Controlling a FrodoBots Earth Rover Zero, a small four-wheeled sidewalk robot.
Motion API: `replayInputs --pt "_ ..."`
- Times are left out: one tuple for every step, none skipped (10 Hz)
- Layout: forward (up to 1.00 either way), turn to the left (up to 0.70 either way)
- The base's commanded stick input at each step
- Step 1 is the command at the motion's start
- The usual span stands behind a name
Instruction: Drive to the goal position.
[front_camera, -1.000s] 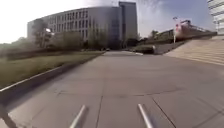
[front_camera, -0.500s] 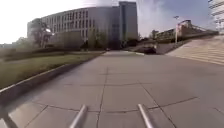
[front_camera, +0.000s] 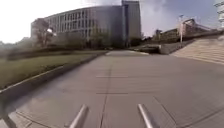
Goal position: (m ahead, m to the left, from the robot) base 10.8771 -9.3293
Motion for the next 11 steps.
replayInputs --pt "0.7 0.0" --pt "0.7 -0.14" --pt "0.7 -0.14" --pt "0.7 -0.14" --pt "0.7 -0.14" --pt "0.7 -0.14" --pt "0.7 -0.14" --pt "0.7 -0.14" --pt "0.7 -0.14" --pt "0.7 -0.14" --pt "0.7 -0.14"
